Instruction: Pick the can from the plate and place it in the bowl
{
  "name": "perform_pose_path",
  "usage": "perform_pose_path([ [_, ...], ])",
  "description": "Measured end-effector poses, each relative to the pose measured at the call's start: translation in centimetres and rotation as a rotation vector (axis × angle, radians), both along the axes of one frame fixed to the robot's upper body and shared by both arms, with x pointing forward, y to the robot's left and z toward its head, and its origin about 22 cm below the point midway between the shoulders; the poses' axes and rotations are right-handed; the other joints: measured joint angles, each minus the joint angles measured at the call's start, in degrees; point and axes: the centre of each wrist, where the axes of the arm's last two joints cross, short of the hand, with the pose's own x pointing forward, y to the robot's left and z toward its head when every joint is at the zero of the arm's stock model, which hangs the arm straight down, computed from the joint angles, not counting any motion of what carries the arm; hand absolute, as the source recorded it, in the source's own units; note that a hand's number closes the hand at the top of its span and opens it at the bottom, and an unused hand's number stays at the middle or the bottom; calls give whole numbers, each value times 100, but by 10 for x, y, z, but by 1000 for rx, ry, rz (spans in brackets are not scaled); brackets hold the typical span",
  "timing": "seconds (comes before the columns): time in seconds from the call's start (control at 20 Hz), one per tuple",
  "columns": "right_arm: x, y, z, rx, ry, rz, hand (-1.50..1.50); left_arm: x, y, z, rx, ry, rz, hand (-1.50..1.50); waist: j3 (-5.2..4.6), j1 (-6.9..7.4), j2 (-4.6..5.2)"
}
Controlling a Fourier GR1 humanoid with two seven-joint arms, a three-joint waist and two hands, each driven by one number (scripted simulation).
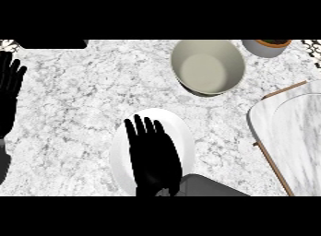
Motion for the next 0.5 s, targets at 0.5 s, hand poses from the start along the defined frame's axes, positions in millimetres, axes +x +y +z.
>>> perform_pose_path([
  [0.5,10,-6,-30,-28,5,-32,-150,3,-5,-1,1,-1,1,0,3,13,6],
])
